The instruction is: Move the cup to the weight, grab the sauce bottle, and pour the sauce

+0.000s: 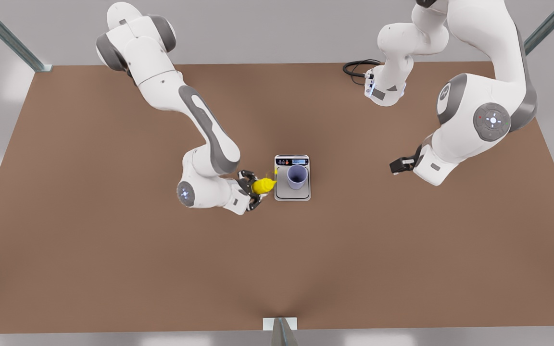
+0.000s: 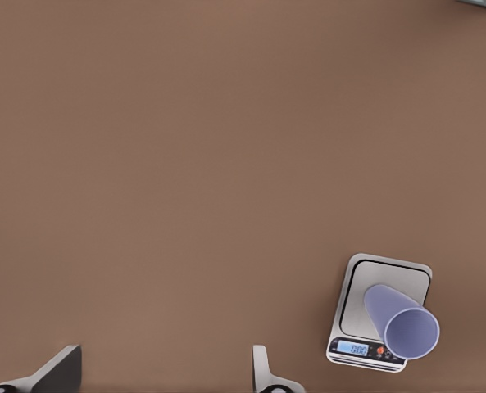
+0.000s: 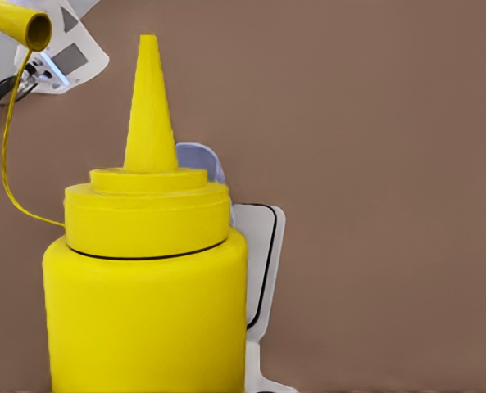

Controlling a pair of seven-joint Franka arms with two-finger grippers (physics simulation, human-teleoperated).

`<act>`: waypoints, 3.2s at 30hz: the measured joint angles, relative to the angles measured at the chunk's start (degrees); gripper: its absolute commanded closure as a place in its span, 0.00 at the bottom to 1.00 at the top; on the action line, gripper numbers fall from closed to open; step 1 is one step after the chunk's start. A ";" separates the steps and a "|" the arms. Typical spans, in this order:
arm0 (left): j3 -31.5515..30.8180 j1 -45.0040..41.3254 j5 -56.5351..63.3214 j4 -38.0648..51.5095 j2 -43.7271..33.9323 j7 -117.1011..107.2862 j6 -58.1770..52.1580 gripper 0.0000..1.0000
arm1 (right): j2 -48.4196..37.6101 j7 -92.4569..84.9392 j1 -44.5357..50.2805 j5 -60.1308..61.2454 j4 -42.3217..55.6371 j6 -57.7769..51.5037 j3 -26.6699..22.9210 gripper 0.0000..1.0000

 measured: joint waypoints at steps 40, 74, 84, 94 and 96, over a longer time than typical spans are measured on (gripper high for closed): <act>0.00 0.09 0.00 -0.62 1.49 -0.53 -0.09 0.00 | -5.81 13.56 5.87 -9.06 -9.55 7.26 2.60 0.57; 0.09 0.09 0.09 -0.53 1.50 -0.18 -0.09 0.00 | 25.45 -42.56 -46.11 10.14 0.91 -13.20 32.20 0.56; 0.09 0.09 0.17 -0.53 1.46 -0.43 -0.09 0.00 | 27.53 -45.11 -45.74 10.36 1.52 -12.48 31.84 0.55; 0.09 0.09 0.18 -0.53 1.50 -0.44 -0.09 0.00 | 27.96 -44.60 -46.22 9.12 1.60 -12.91 31.86 0.00; 0.09 0.09 0.18 -0.53 1.50 -0.44 -0.09 0.00 | 28.08 -44.51 -46.27 8.83 1.54 -13.02 31.83 0.00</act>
